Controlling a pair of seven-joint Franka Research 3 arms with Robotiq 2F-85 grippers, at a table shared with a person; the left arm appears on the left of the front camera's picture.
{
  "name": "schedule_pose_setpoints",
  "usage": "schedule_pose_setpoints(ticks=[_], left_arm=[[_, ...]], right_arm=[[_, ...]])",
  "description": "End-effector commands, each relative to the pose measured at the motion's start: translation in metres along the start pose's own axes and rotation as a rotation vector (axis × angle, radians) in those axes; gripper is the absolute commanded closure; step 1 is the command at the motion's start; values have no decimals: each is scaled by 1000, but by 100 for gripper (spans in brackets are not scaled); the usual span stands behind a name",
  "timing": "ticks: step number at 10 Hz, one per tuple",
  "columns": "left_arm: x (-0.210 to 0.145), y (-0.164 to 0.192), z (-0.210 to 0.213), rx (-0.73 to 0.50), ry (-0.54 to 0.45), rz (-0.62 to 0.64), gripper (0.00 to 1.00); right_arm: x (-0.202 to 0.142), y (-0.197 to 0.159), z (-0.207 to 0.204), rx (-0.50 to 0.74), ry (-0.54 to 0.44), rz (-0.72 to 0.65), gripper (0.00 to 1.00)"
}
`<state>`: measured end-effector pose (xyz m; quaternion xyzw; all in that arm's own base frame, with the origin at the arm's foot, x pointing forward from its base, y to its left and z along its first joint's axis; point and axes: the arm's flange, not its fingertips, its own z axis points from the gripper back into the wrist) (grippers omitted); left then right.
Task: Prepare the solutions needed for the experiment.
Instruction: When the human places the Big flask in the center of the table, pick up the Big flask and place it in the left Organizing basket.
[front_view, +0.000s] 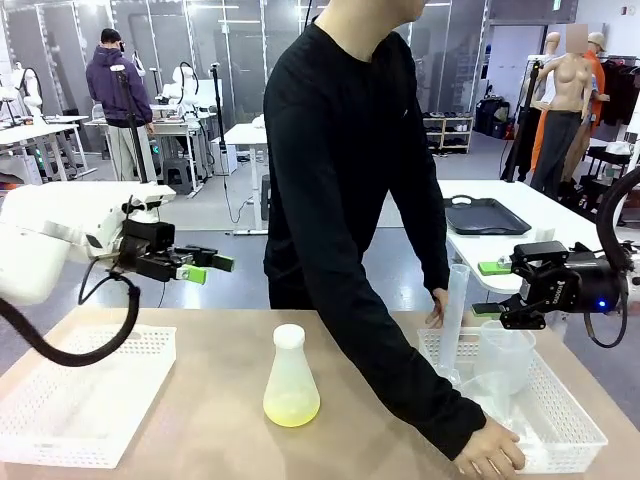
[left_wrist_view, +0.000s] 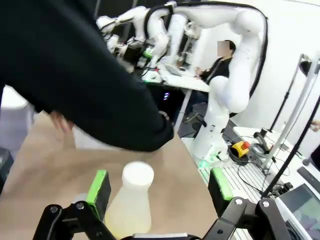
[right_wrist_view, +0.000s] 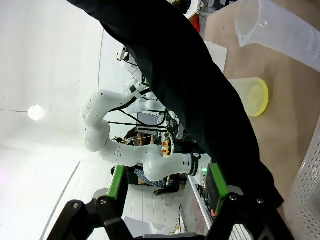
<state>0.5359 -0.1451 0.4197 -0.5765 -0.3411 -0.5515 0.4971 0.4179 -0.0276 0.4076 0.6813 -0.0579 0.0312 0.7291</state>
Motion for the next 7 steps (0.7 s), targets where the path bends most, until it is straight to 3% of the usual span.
schedule_pose_setpoints(ticks=[1, 3, 4, 5, 7], left_arm=[[5, 24, -7, -135, -78, -76, 0], [7, 45, -22, -137, -68, -145, 0], [4, 61, -24, -141, -50, -119, 0], [7, 28, -23, -116, -50, -97, 0], [7, 28, -23, -116, -50, -97, 0]], right_arm=[[1, 1, 0, 4, 1, 3, 20], [1, 1, 0, 4, 1, 3, 20], [1, 1, 0, 4, 1, 3, 20], [1, 1, 0, 4, 1, 3, 20], [1, 1, 0, 4, 1, 3, 20]])
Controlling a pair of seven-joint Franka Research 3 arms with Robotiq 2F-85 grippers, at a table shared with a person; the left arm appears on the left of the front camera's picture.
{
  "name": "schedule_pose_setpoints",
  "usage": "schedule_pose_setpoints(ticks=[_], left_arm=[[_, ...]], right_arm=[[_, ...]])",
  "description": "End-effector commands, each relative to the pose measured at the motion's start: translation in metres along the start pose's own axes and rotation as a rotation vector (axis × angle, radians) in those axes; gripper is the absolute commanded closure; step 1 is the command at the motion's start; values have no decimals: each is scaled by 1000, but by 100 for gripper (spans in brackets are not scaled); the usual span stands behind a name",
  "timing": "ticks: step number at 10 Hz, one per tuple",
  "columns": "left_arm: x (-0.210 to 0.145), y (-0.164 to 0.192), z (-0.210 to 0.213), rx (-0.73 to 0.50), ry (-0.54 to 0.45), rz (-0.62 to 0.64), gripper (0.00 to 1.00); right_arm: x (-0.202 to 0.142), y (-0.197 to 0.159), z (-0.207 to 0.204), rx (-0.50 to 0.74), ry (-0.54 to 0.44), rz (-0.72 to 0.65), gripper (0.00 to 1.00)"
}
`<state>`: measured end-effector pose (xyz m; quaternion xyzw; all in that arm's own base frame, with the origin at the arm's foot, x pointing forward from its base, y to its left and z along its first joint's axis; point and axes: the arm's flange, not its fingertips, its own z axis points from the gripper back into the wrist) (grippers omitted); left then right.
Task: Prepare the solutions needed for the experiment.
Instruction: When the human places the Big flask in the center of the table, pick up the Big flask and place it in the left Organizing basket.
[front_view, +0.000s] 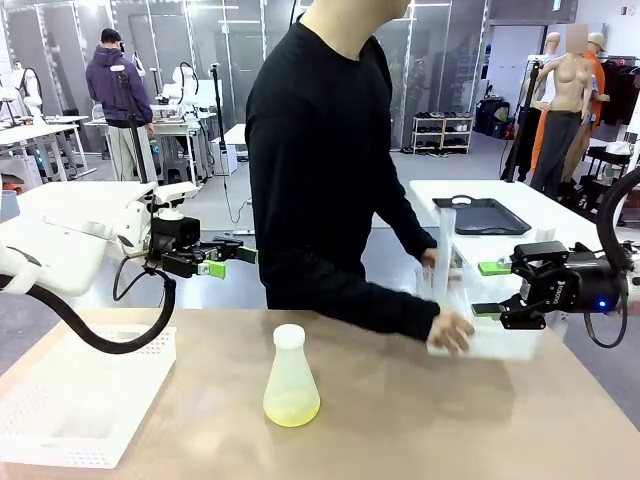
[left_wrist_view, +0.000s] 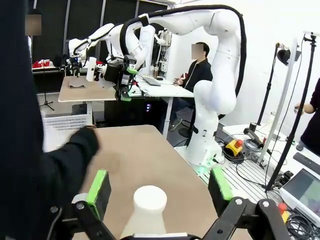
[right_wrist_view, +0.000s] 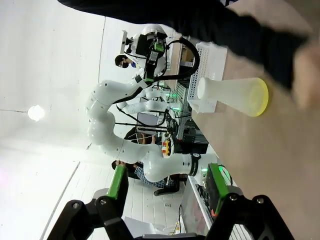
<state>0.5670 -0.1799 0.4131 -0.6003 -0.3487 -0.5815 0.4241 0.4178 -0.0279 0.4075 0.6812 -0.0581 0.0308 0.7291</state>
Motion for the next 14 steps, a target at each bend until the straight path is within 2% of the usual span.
schedule_pose_setpoints(ticks=[1, 3, 5, 8, 11, 12, 13, 14], left_arm=[[4, -11, 0, 4, -1, 6, 0], [-10, 18, -12, -36, -34, -44, 0], [-14, 28, -27, -64, -75, -125, 0], [-28, 43, -46, -129, -71, -219, 0], [-52, 65, -58, -189, -16, -214, 0], [-59, 71, -56, -203, -24, -236, 0], [-60, 71, -49, -247, -104, -198, 0], [-58, 58, -62, -154, -15, -200, 0]], right_arm=[[1, 1, -1, 4, 2, 3, 20], [1, 1, -1, 4, 2, 3, 20], [1, 1, -1, 4, 2, 3, 20], [1, 1, -1, 4, 2, 3, 20], [1, 1, -1, 4, 2, 3, 20], [1, 1, -1, 4, 2, 3, 20], [1, 1, -1, 4, 2, 3, 20], [1, 1, -1, 4, 2, 3, 20]])
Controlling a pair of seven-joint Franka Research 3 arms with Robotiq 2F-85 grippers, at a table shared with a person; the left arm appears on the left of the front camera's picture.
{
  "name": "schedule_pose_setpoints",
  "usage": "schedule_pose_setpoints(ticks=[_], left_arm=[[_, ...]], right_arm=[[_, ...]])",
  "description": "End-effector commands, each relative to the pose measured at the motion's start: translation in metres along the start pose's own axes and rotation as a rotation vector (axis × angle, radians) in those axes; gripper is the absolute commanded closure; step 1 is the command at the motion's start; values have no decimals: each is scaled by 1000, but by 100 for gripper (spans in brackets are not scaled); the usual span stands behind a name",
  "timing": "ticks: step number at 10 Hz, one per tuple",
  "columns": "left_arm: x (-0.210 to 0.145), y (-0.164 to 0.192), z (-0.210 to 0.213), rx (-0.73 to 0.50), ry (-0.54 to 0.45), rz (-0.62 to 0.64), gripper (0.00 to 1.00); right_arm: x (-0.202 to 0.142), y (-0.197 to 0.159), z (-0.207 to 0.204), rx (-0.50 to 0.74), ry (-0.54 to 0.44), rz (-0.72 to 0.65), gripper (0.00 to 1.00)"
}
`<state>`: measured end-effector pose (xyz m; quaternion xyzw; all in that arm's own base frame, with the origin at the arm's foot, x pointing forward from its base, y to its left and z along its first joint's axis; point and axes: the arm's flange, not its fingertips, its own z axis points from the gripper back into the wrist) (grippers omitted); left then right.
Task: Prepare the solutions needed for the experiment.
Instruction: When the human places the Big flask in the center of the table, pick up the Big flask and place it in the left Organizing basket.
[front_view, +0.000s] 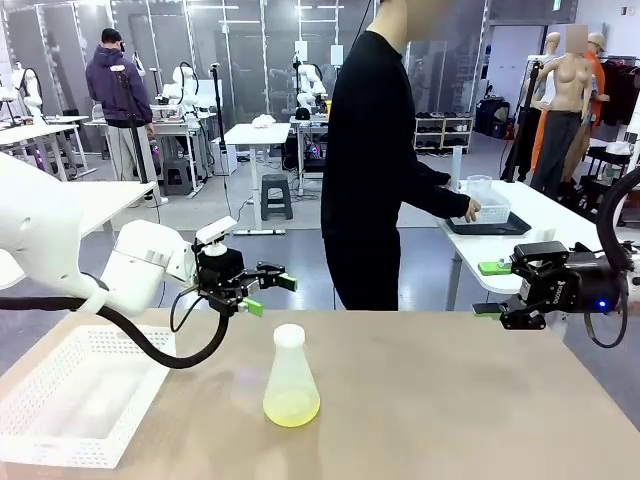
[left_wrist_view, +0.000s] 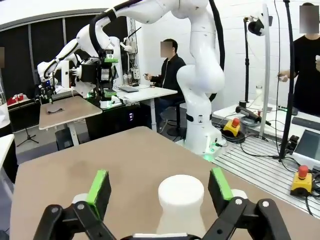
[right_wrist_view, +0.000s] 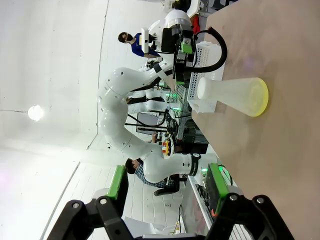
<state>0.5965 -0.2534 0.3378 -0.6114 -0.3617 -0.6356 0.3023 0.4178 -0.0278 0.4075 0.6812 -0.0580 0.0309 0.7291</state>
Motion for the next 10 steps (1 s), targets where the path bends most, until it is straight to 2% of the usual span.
schedule_pose_setpoints(ticks=[1, 3, 5, 7, 10], left_arm=[[10, -3, -5, 22, 31, -2, 0], [2, 1, -1, 3, 5, -2, 0], [-16, 26, 19, -90, 54, -49, 0], [-36, 41, 33, -143, 60, 6, 0], [-43, 42, 41, -191, 44, 26, 0]], right_arm=[[1, 1, -1, 4, 1, 4, 20], [1, 1, -1, 4, 1, 4, 20], [1, 1, -1, 4, 1, 4, 20], [1, 1, -1, 4, 1, 4, 20], [1, 1, -1, 4, 1, 4, 20]])
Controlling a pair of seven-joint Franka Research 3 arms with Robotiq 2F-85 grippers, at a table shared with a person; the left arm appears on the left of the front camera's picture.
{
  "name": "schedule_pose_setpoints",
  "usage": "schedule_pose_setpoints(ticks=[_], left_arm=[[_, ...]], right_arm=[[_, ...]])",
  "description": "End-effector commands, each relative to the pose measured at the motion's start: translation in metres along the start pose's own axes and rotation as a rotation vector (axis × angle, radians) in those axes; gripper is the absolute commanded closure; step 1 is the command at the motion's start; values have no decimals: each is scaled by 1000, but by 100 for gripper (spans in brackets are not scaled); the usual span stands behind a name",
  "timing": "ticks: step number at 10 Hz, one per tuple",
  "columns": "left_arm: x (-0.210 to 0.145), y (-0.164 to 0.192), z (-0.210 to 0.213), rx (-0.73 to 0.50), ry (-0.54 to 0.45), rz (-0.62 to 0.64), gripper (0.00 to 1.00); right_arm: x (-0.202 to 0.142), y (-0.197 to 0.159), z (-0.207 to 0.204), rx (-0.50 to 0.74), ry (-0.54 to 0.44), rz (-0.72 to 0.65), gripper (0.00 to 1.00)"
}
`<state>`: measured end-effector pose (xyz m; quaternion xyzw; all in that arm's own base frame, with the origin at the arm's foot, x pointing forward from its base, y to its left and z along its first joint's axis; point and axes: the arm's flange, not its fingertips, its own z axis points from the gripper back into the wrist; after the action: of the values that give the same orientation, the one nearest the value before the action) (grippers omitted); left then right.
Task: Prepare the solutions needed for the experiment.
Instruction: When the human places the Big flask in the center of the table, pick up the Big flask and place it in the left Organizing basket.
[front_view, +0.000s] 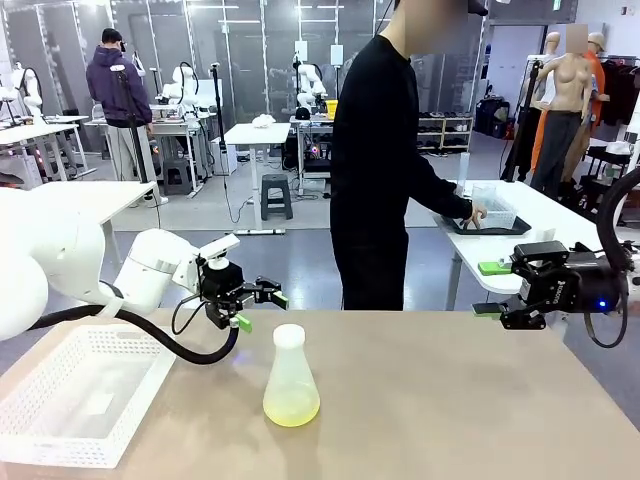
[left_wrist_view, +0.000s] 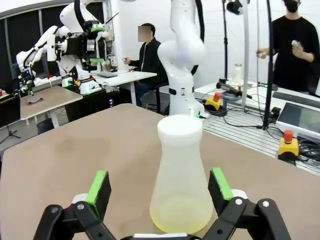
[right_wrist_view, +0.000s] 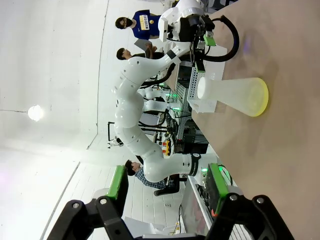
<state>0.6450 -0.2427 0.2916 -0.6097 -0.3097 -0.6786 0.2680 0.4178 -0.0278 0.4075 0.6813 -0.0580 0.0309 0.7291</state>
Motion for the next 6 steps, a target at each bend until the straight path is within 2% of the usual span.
schedule_pose_setpoints(ticks=[1, 2, 4, 5, 6], left_arm=[[1, 10, -1, -83, -33, 59, 0], [-2, 11, -11, -95, -69, 75, 0], [-7, 11, -30, -112, -77, 115, 0], [-11, 11, -36, -85, -32, 103, 0], [-16, 13, -40, -89, -31, 109, 0]], right_arm=[[1, 1, -1, 4, 1, 3, 20], [1, 1, -1, 4, 1, 3, 20], [1, 1, -1, 4, 1, 3, 20], [1, 1, -1, 4, 1, 3, 20], [1, 1, -1, 4, 1, 3, 20]])
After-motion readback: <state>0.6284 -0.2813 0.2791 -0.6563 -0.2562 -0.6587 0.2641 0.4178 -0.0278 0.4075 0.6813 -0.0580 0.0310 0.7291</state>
